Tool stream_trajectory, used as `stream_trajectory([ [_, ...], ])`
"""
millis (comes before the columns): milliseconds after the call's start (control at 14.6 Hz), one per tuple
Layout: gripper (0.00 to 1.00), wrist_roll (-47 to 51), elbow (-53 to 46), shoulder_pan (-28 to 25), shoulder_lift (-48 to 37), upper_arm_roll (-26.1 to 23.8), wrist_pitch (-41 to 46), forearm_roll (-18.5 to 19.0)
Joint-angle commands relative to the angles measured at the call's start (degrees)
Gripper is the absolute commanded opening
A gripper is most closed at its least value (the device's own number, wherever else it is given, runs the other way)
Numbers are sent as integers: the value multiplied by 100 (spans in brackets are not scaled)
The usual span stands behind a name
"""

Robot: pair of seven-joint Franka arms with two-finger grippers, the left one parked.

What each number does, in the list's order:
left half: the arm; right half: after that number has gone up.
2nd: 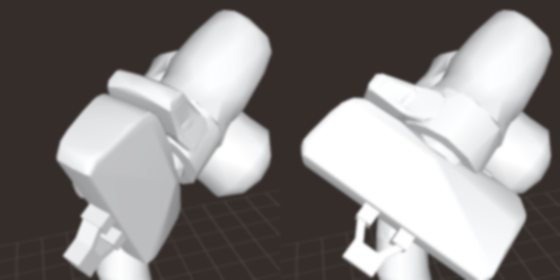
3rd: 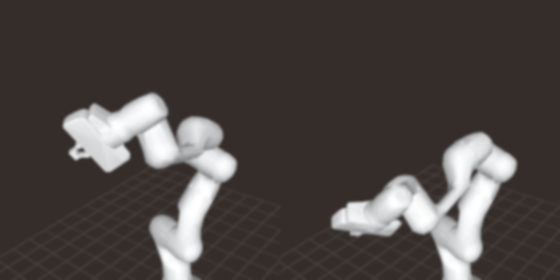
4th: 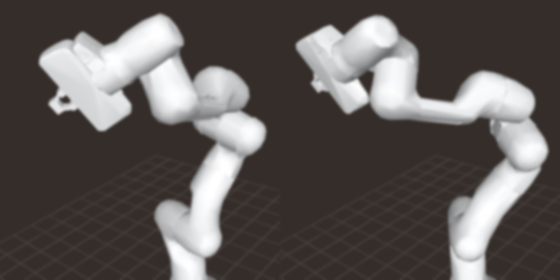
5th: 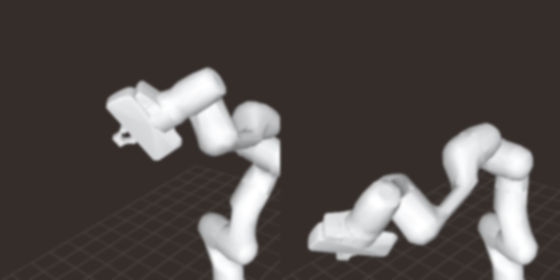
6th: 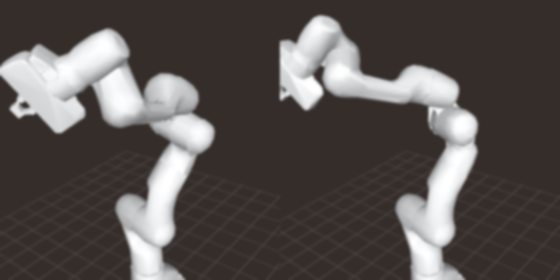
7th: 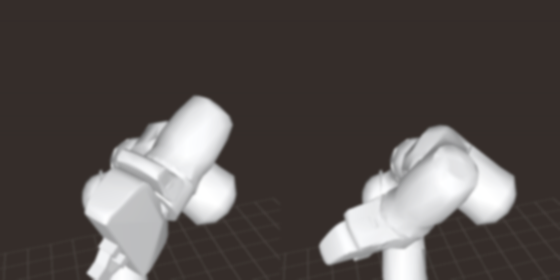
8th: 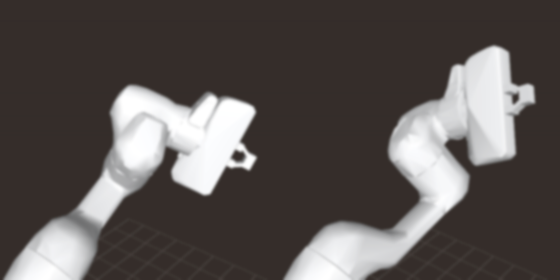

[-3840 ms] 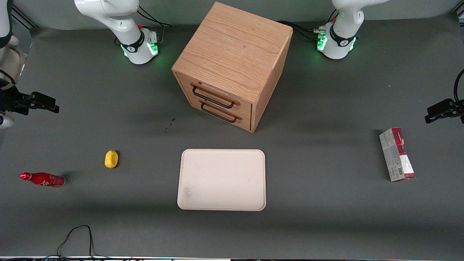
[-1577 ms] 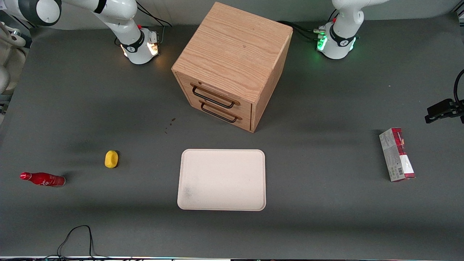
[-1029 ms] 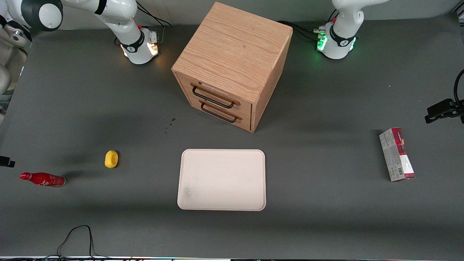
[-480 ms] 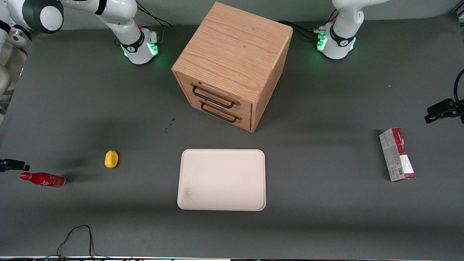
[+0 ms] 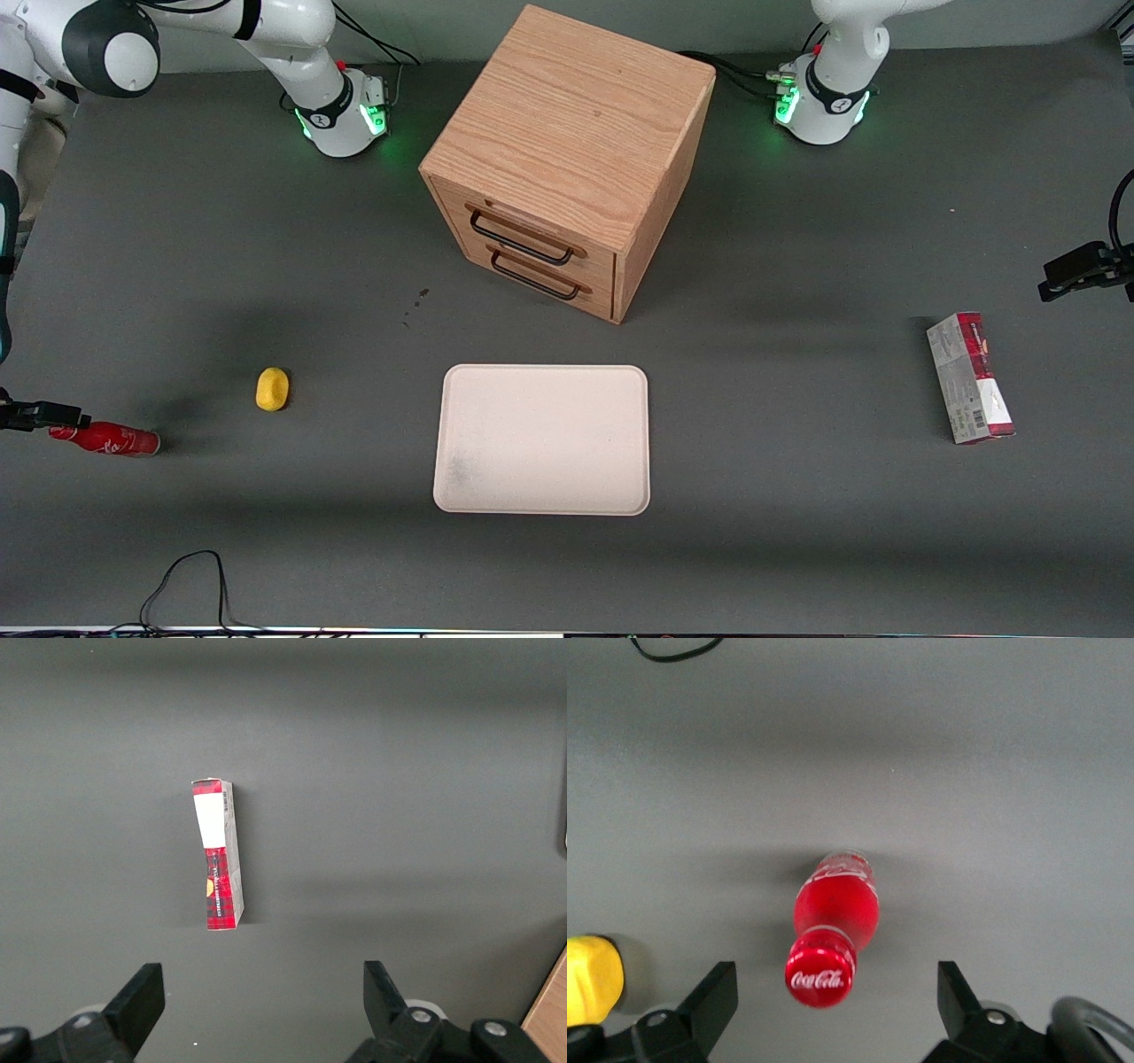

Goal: Place coke bottle on tray
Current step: 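Lower the open right gripper over the bottle cap end, then close the right gripper on the bottle and lift it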

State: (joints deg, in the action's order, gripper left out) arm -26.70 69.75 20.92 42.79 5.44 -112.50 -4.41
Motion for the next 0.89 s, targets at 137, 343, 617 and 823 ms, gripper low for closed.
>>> stream_trajectory([
  [137,100,-169,-23,-26,80,-8,-141,-156],
  [343,98,-187,-41,-18,107,-17,-150,-139],
  [617,35,-582,-41,-18,107,-8,-141,-139],
  [823,0,-591,-50,-18,98,-8,-132,-139],
])
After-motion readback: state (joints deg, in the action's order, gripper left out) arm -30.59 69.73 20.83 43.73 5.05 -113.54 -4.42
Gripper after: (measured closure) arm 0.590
